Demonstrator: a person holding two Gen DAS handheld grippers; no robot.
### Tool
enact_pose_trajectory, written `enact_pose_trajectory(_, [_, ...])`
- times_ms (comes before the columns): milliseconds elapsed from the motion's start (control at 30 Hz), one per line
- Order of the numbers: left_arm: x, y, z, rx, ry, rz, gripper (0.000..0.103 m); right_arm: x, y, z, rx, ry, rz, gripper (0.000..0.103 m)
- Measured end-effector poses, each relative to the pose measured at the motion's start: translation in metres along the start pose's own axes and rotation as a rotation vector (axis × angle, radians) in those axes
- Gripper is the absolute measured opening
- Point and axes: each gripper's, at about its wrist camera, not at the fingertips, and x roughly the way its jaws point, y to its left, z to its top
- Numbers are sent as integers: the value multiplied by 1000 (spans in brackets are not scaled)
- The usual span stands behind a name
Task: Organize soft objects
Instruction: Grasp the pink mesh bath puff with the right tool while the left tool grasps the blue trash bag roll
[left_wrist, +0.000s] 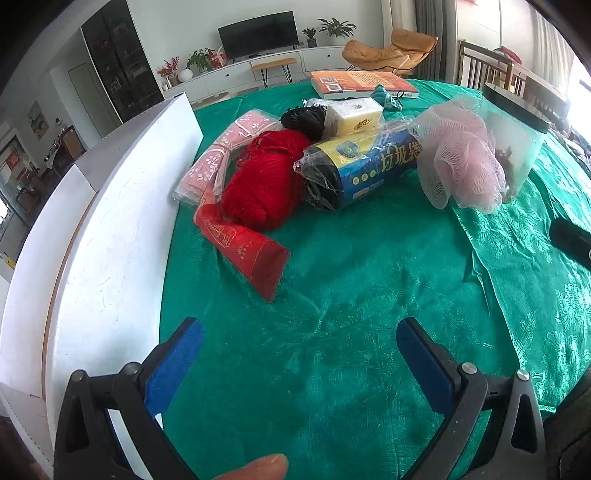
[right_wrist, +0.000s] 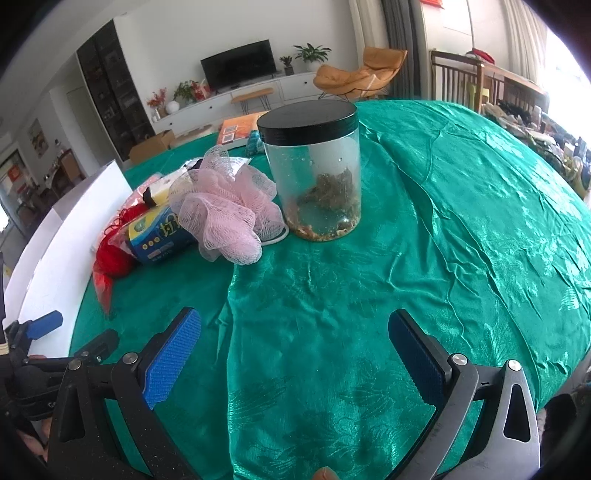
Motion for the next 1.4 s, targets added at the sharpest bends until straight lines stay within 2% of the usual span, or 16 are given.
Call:
enact_pose_trajectory(133, [14, 2, -10, -12, 52, -19, 103, 17, 13, 31, -39, 5, 80, 102])
enact_pose_trajectory(233, [21, 2, -13, -8, 73, -18, 103, 41, 34, 50, -113, 26, 89, 102])
enact_pose_trajectory(433, [29, 4, -17, -16, 84, -39, 103, 88, 69, 63, -225, 56, 126, 100])
enact_pose_trajectory(467, [30, 5, -16, -16, 81, -44, 103, 91, 71, 63, -227, 48, 129, 97])
enact_pose_trajectory(500, [32, 5, -16, -17, 78, -47, 103, 92, 70, 64, -222, 41, 132, 90])
enact_pose_trajectory(533, [33, 6, -16, -19, 77, -52, 103, 91, 68, 63, -212, 34, 137, 52])
enact_pose_trajectory(567, [34, 7, -15, -25, 77, -60, 103, 90, 65, 61, -199, 37, 146, 32])
enact_pose_trajectory(700, [40, 16, -16, -92, 82, -116, 103, 71, 41, 47, -129, 24, 172, 32])
enact_pose_trajectory(833, [39, 16, -17, -101, 64, -103, 103, 36, 8, 20, -23, -31, 170, 32])
enact_pose_trajectory(967, [38, 16, -21, -98, 22, -103, 103, 11, -37, -5, 158, -90, 90, 32])
enact_pose_trajectory(1033, [37, 16, -24, -91, -4, -104, 103, 10, -59, -10, 260, -102, 90, 32])
enact_pose_trajectory(1100, [36, 16, -23, -83, 10, -111, 103, 6, -70, -11, 310, -123, 97, 35])
enact_pose_trajectory(1200, [37, 11, -10, -16, 87, -153, 103, 5, -71, -13, 315, -126, 114, 36])
enact_pose_trajectory(1233, [34, 6, -3, 21, 89, -171, 103, 5, -69, -13, 307, -122, 115, 37])
enact_pose_trajectory(1300, [18, -5, 14, 109, 20, -168, 103, 4, -66, -14, 281, -125, 113, 38])
enact_pose_trajectory(1400, [-11, -25, 48, 248, -113, -118, 103, 0, -62, -14, 252, -133, 111, 41])
